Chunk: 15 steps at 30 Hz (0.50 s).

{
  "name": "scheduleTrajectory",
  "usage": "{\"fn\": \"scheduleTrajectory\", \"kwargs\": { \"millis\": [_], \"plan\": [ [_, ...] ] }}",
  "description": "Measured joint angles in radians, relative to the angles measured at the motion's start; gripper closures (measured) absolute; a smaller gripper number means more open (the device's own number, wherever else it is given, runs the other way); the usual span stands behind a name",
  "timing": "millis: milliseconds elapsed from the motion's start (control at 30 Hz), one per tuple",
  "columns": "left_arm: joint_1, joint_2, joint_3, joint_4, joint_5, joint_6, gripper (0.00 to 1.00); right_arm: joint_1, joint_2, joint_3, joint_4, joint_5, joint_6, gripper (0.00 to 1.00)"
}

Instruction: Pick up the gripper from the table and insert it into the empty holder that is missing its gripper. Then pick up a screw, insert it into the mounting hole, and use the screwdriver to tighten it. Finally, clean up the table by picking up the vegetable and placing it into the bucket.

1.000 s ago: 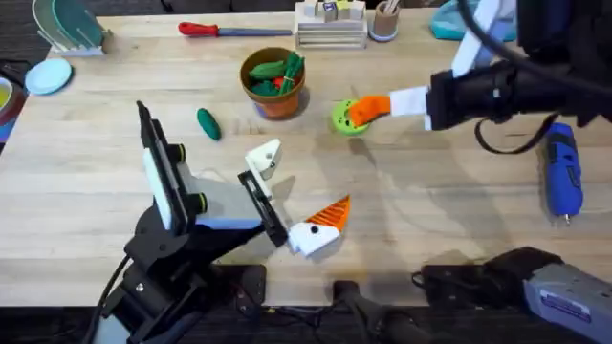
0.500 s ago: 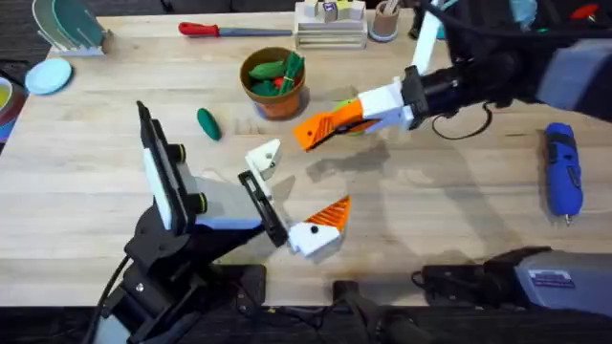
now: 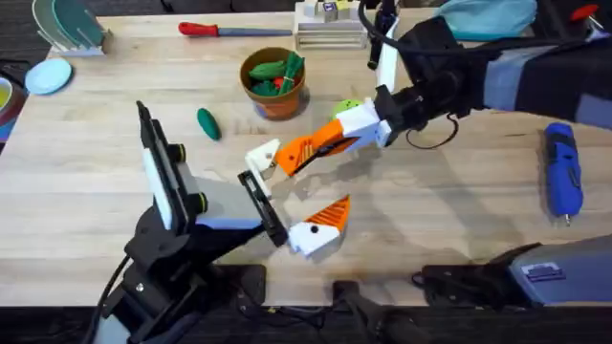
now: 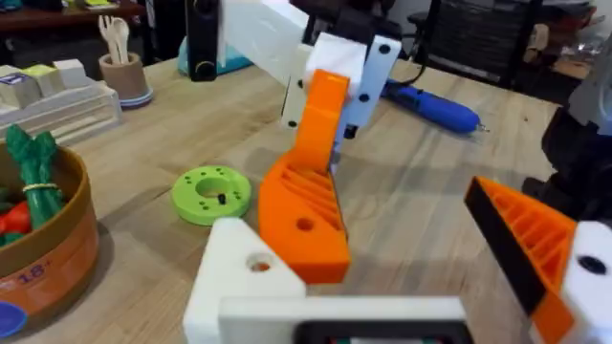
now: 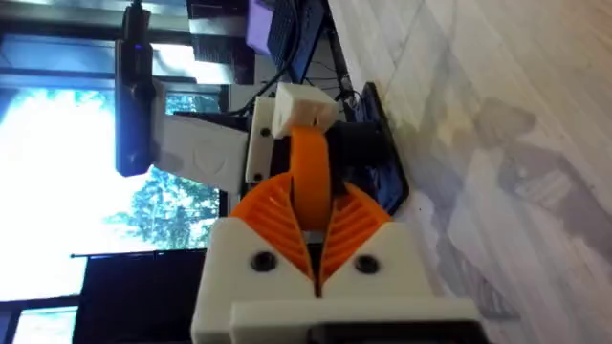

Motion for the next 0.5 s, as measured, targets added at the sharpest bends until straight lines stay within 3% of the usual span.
{"fn": "scheduleTrajectory", "kwargs": {
  "millis": [500],
  "plan": [
    [0.001,0.000,0.000,-0.001,-0.049,0.000,0.008,0.023,0.009,0.000,0.190,0.014,0.116,0.992]
  ]
}}
